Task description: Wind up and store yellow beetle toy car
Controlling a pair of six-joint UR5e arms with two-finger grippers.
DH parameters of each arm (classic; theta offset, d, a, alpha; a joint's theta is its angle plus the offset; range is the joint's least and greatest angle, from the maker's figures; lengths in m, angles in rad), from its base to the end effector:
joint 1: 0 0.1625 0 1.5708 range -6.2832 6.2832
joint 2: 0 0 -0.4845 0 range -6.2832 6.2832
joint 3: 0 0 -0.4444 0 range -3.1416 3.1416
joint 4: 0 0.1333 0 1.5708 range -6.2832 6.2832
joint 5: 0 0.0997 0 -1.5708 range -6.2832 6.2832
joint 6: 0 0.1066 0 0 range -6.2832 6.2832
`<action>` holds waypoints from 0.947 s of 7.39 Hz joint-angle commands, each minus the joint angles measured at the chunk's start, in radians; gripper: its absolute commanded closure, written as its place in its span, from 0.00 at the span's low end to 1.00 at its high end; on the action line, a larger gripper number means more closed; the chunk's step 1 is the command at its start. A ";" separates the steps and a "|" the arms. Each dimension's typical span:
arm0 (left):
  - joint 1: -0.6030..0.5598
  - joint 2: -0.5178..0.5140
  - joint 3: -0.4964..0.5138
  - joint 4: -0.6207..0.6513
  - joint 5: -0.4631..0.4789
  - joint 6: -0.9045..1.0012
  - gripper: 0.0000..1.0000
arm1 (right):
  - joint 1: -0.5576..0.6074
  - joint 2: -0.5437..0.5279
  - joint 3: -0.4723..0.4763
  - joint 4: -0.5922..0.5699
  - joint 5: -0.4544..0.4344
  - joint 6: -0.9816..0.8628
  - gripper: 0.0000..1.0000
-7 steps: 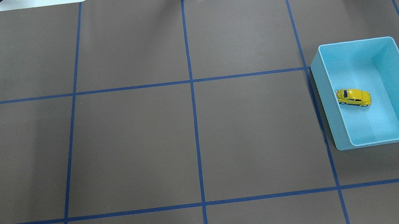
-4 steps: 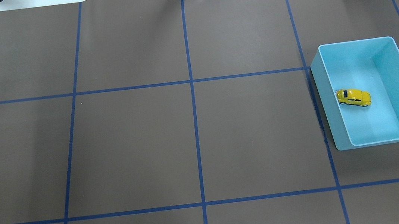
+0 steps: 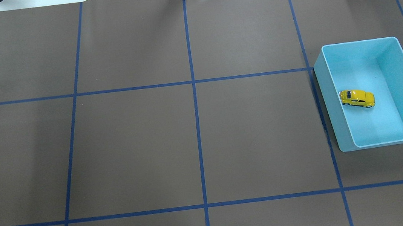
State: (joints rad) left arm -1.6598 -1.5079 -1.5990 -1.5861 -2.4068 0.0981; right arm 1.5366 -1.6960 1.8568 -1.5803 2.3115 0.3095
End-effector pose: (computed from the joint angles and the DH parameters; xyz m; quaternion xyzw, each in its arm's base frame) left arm -0.0995 -0.5051 0.7348 0.0291 0.4050 0.0002 0.9139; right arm 0.0446 -0.4904 0.6348 0.0077 -0.3676 0.1005 0.9245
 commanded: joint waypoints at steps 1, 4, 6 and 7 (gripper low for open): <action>0.000 0.000 0.001 0.000 0.002 0.000 0.00 | 0.005 -0.004 -0.007 0.002 0.000 -0.001 0.00; 0.000 0.000 0.001 0.000 0.002 0.000 0.00 | 0.007 -0.008 -0.007 0.005 0.002 -0.001 0.00; 0.000 0.000 0.001 -0.002 0.002 0.000 0.00 | 0.008 -0.011 0.002 0.000 0.002 -0.004 0.00; 0.000 0.000 0.001 0.000 0.002 0.000 0.00 | 0.008 -0.008 -0.005 0.002 0.002 -0.004 0.00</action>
State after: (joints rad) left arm -1.6598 -1.5079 -1.5984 -1.5868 -2.4053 0.0982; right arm 1.5442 -1.7058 1.8559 -1.5787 2.3132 0.3057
